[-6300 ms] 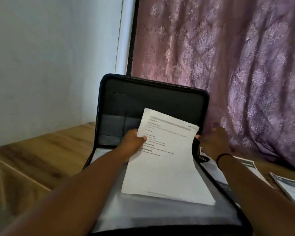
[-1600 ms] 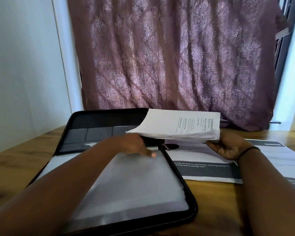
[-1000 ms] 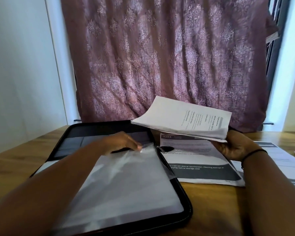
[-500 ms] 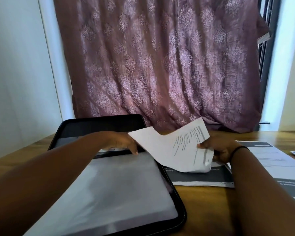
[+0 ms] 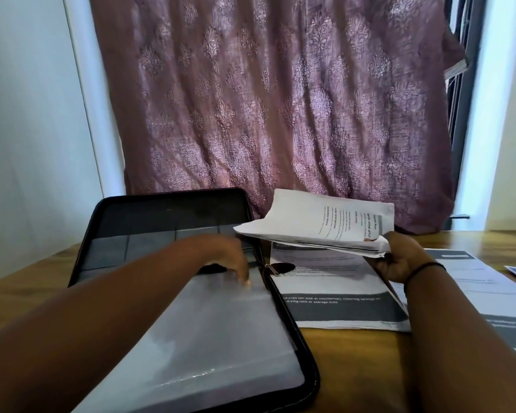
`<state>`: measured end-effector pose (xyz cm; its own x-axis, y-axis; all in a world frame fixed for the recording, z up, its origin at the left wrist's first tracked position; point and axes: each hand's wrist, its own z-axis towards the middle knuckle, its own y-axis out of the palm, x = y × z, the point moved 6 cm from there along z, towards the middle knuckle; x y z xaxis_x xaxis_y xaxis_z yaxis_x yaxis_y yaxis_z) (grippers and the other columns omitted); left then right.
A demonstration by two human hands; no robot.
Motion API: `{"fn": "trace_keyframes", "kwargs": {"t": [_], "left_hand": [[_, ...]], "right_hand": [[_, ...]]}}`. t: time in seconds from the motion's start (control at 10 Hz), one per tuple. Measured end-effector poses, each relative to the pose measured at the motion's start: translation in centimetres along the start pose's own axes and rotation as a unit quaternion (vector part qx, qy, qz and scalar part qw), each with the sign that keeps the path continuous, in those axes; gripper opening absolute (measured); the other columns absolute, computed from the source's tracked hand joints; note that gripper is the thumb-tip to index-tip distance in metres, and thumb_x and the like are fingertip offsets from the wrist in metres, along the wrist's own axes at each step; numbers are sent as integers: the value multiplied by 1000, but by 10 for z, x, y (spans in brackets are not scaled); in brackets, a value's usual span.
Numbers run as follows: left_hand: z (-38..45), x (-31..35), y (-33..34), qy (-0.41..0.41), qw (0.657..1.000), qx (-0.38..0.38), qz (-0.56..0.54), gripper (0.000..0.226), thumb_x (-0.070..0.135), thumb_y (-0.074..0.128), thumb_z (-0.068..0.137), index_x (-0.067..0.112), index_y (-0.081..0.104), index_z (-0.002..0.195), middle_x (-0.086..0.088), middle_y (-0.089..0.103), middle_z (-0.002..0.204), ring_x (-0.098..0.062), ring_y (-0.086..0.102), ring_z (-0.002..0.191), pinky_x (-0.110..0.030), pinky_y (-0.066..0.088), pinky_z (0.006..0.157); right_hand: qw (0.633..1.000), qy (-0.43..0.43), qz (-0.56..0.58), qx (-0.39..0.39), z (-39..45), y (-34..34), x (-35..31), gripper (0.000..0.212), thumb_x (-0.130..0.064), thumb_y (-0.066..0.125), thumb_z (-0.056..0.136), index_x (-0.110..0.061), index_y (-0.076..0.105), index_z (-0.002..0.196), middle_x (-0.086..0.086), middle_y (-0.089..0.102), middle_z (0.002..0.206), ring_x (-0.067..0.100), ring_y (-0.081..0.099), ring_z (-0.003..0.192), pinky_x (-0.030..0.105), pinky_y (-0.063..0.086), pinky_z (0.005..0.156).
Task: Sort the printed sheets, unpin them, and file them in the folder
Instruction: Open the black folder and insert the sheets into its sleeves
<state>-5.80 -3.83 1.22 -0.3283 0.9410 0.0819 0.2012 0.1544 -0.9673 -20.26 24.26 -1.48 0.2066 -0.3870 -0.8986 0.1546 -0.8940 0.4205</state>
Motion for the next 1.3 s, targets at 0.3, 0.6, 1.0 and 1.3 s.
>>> {"fn": "trace_keyframes", "kwargs": {"t": [0.3,0.6,1.0,1.3], "left_hand": [[-25,13,-1,123,981,64,-133,41,46,76,76,38,51,108,30,52,96,3,53,93,-11,38,81],[-27,10,19,30,1000,-7,4,59,76,61,68,19,67,85,3,65,86,-16,59,86,-28,44,74],[-39,-25,20,-43,961,-71,-264,26,24,49,82,19,66,64,3,64,106,-24,50,99,-49,37,90],[-42,-33,22,-25,936,-49,-349,32,20,41,87,16,59,62,4,64,70,-18,42,65,-24,31,60]], "right_hand": [[995,-12,-102,-18,-1,5,1,24,9,34,97,12,52,111,12,57,72,20,62,52,19,47,35],[952,-105,-287,-33,12,0,-3,28,0,54,92,-13,79,90,10,75,92,31,67,102,34,50,89],[999,-12,14,-39,3,0,-15,43,1,40,94,6,43,136,25,59,109,29,63,92,29,58,50],[983,-36,-91,-155,-50,-18,-48,71,-3,93,43,3,61,106,15,73,96,25,73,72,31,59,55]]}}
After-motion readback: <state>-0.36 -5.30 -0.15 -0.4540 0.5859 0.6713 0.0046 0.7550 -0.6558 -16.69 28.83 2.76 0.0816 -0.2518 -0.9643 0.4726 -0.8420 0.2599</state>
